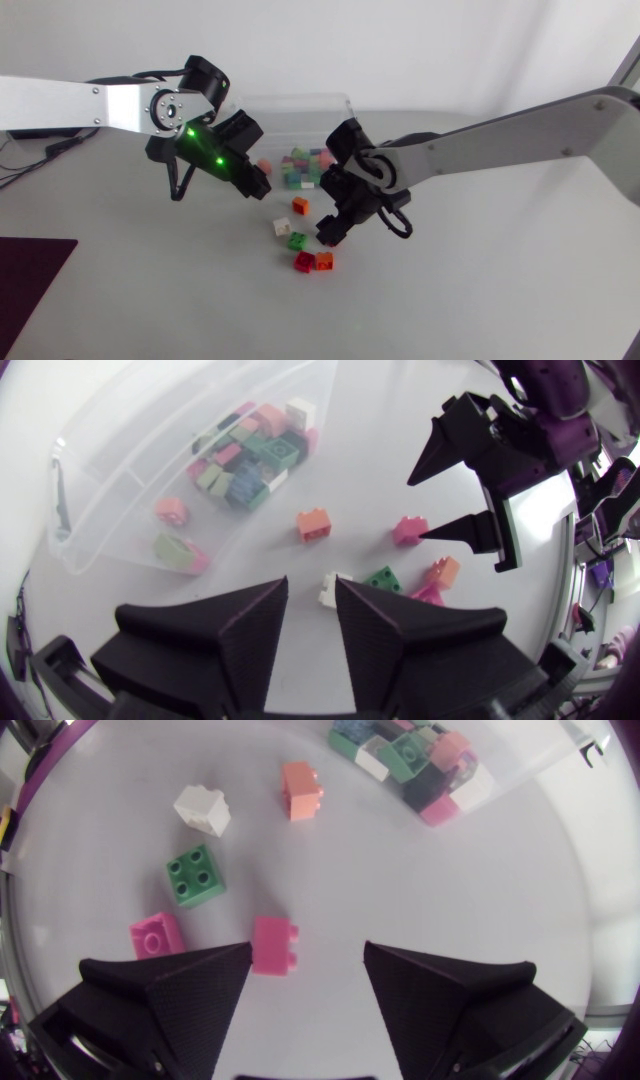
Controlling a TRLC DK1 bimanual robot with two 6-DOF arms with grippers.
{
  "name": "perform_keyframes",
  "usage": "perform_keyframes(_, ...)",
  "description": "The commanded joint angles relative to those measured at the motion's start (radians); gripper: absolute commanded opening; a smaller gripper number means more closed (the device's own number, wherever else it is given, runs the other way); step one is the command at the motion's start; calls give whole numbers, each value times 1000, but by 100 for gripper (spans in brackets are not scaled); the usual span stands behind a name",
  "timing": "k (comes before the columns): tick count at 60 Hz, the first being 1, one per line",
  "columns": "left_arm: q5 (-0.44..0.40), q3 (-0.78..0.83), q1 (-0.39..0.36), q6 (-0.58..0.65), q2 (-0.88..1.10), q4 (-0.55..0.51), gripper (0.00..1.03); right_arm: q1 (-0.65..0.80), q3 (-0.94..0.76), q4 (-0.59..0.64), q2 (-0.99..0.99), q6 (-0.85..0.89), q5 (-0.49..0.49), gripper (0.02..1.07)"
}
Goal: Place the duplo bricks in the container
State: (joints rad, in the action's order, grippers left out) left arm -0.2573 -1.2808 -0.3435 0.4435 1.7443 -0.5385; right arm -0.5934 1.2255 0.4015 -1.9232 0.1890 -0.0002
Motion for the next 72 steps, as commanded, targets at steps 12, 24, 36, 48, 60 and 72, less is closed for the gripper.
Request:
perform_keyframes(12,-8,9,-43,26,123,-20,71,-23,26,34,-72,-28,-4,82)
perform_keyframes(24,-8,-6,-58,54,172,-18,77,-29,48,26,-112,-25,-9,55)
perform_keyframes(36,-14,5,-69,84,201,-18,81,-31,46,5,-117,-14,-35,26)
perform_keyframes(48,-14,6,-89,118,225,-18,83,-2,12,-1,-42,3,-67,12)
perform_keyframes(60,-14,-32,-81,147,282,-18,83,66,-11,63,132,38,-113,12)
perform_keyframes(72,-14,-68,-72,153,308,-18,83,104,3,125,216,69,-144,12)
